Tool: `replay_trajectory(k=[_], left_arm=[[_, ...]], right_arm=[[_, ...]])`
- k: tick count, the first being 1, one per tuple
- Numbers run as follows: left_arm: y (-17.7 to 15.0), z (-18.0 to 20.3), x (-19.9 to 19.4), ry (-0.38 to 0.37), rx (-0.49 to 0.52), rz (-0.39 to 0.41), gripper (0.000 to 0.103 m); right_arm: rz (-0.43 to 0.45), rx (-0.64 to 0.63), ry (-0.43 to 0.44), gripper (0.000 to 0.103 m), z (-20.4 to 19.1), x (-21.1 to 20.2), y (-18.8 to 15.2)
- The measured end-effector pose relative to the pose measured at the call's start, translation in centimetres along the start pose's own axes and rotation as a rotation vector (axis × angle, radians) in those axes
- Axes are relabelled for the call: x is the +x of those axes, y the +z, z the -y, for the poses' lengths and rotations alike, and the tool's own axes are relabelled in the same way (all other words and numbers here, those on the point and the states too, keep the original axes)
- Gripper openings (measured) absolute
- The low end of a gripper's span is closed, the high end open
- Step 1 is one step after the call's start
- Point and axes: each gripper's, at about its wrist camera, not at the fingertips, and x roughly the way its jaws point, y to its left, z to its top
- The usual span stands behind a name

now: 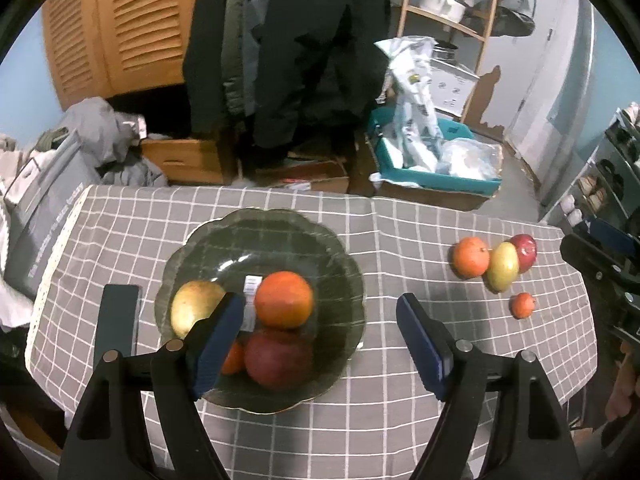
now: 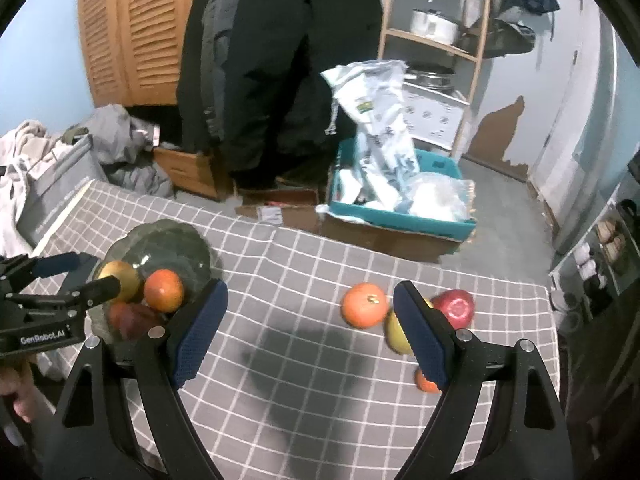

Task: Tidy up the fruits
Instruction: 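Withdraw both tools from the bowl back toward the remaining fruit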

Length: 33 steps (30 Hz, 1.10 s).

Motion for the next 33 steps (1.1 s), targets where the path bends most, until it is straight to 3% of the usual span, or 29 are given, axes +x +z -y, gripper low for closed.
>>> replay_trajectory(k=[5,23,33], left_arm=[[0.3,2.0,-0.3,-0.017,0.029,0.012,0.086],[1.3,9.1,0.2,-0.071,0.119,0.014,0.086],[1.7,12.0,2.4,-0.076,0.152,-0.018,0.086]], right_arm=[[0.008,0.029,-0.02,0.085,2.3,-1.2,-0.8],[0.005,0.142,-0.12,0.085,10.4,-2.9,-3.6],[-0.075,0.22,-0.14,0.085,14.7,-0.4,-5.5]])
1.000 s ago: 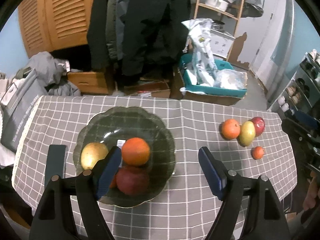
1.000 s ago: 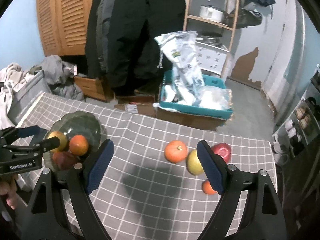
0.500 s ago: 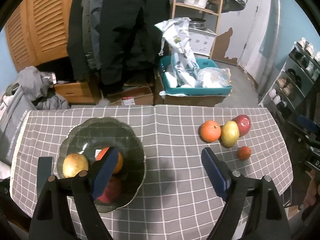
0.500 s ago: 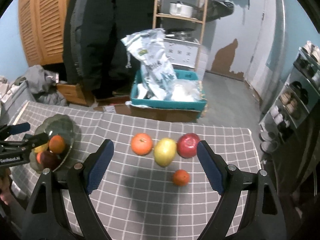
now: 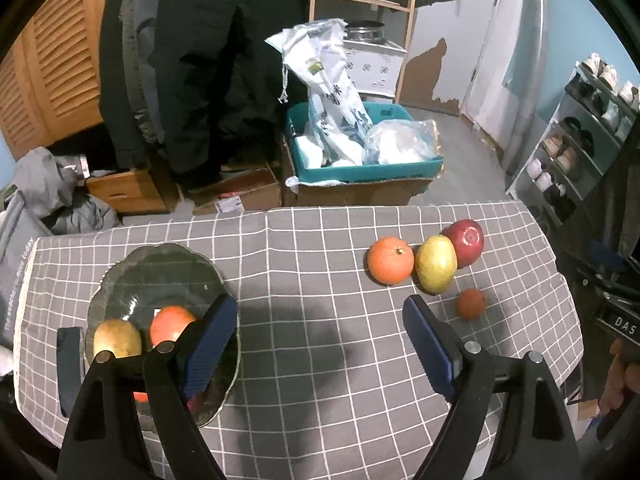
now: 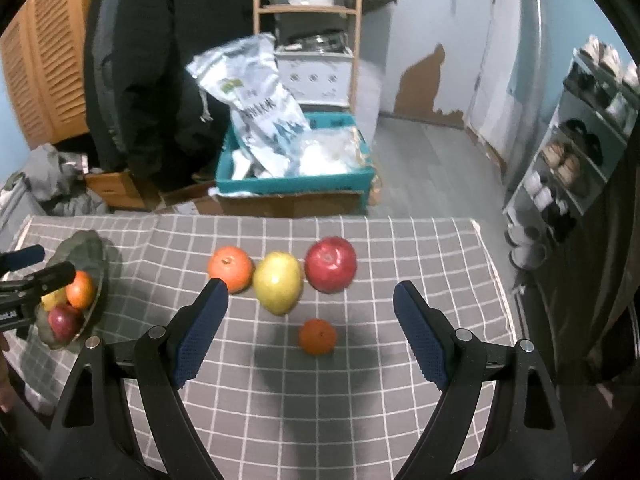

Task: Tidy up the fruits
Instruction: 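Withdraw both tools from the bowl back toward the remaining fruit, then lower right gripper around the small tangerine and close it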

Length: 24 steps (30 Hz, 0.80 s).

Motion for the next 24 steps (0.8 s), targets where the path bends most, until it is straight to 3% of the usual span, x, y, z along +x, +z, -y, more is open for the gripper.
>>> replay_trajectory(k=[12,24], left_arm=[[-0.6,2.8,5.1,0.006,0.048,-0.082,0.086],[-2.4,3.5,10.7,-0.01,0.047,-0.204,0.086]], right_arm=[[-0.117,0.038,-0.001,0.085,2.0,4.9,-1.7],[-0.289,0.073,0.025,0.084,2.7,12.1,-4.5]])
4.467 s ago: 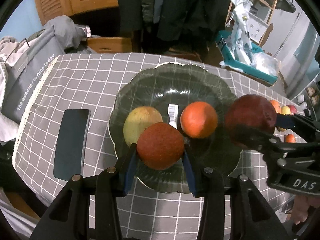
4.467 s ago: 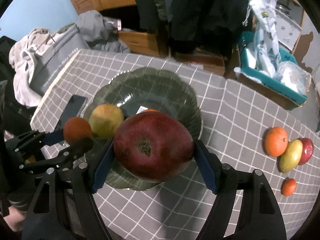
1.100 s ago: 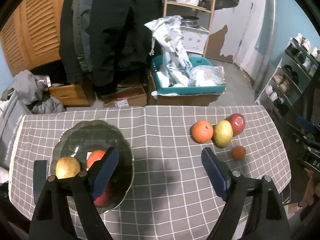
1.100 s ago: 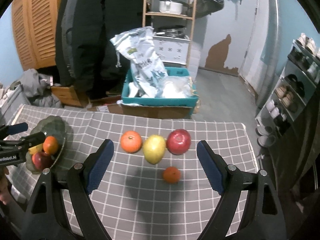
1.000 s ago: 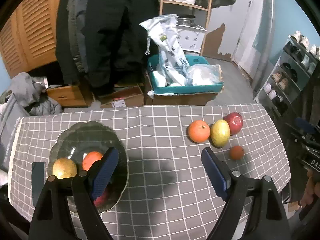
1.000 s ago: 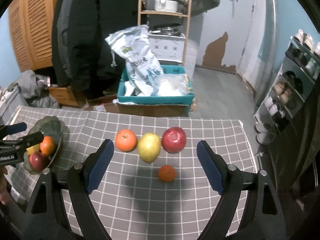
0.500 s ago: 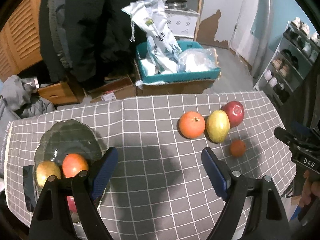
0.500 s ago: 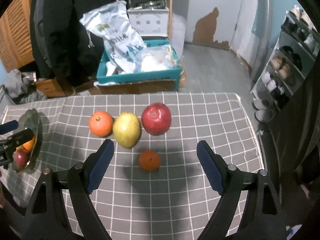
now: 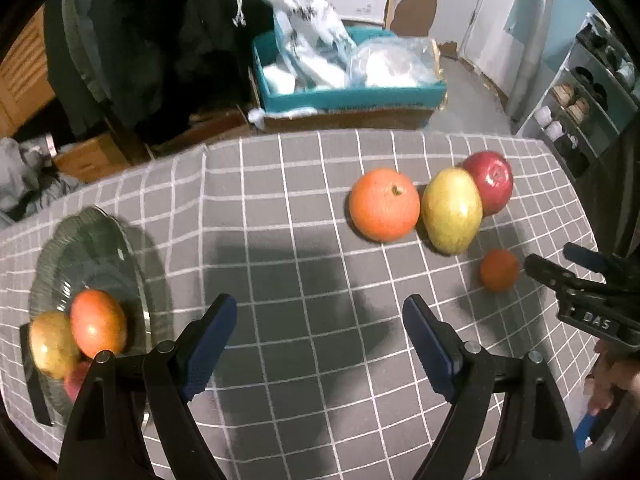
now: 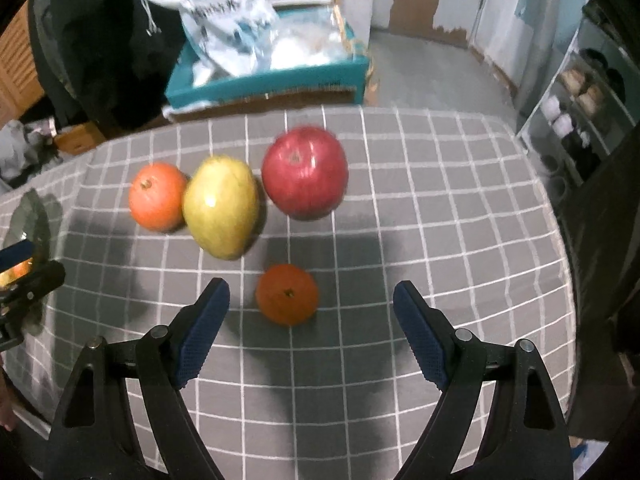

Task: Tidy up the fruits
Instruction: 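Lower right gripper around the small tangerine and close it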

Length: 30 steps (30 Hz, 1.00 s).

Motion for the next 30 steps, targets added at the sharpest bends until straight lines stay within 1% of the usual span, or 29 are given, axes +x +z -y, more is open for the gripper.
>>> replay_trajectory(k=[3,8,10,12,13,15,17,18,23,28,30], left_arm=[[-0.2,-0.2,1.4,0.006,-0.003,-0.026,0.086],[-0.6,-0.4,2.9,0.005,-0.016,-0.055,0.086],[-0.6,-0.4,3.3,-0.002,-0.019,-0.06,0.086],[-0.5,-0.2,3.6,-0.005,-0.019,-0.062,0.086],[-0.5,-0.1,3.7,-0.007,-0.015,-0.062,0.086],[-0.3,0.1,4.0,-0.009,-0.01,-0.064,0.086],[-0.1,0.4,4.2,-0.018,-0.006,-0.064,0.086],[0.0,0.4,4.3,-0.019,-0.004,-0.064,0.086],[1.7,1.1,4.6,-0.039,0.004,-0.059,0.086],[3.7,2.0,4.7,-0.058,0.027,-0.034,0.086],[4.3,2.4,5.3,-0.066,0.031,-0.037,0.086]], right_arm=[[-0.04,0.021,0.026,0.08,0.3,1.7,-0.3],[-0.075,0.001,0.036,0.08,-0.2,3.3,-0.9],[-0.084,-0.004,0.036,0.078,-0.3,3.8,-1.0],[-0.096,-0.007,0.044,0.07,-0.5,4.3,-1.1],[-0.103,-0.009,0.048,0.067,-0.5,4.5,-1.2],[-0.112,-0.011,0.058,0.054,-0.5,4.8,-1.4],[-0.117,-0.012,0.073,0.047,-0.5,4.9,-1.4],[-0.113,-0.014,0.075,0.046,-0.6,4.8,-1.3],[-0.086,0.002,0.058,0.045,-0.3,4.4,-0.6],[-0.056,0.024,0.04,0.045,0.5,4.1,0.4],[-0.048,0.022,0.03,0.045,0.6,4.2,0.9]])
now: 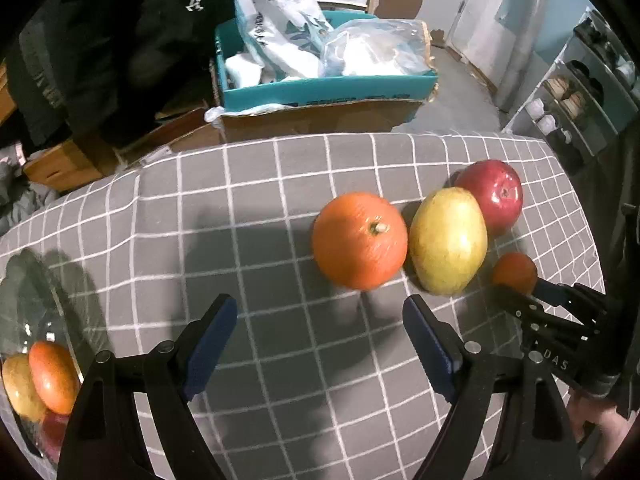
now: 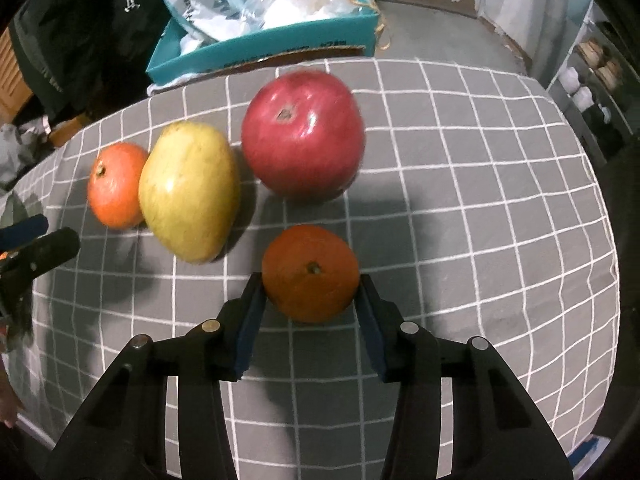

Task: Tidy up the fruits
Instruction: 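Lower right gripper around the small tangerine and close it, then close left gripper on the orange while right tool lifts the tangerine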

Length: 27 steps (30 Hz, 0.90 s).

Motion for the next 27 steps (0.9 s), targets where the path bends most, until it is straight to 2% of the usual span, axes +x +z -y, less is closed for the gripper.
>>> replay_trajectory(k=[7,23,26,27], left_arm=[[0.8,0.4,2.5,-0.002,0.009,-0.034,0.086],[2.0,1.0,4.7,-0.049,0.016,-0.024,0.086],[1.9,1.0,4.6,-0.076,0.019,-0.009,0.078],[1.8,1.1,4.5,-0.085,0.022,-0.007,0.07]], right_arm=[[0.034,-0.012,-0.025,0.044,0.0,-0.2,1.3],[0.031,0.004,-0.031,0.044,0.5,0.4,1.9],[0.034,0.006,-0.031,0.044,0.4,0.4,1.8],[0.035,0.005,-0.033,0.044,0.4,0.3,1.9]])
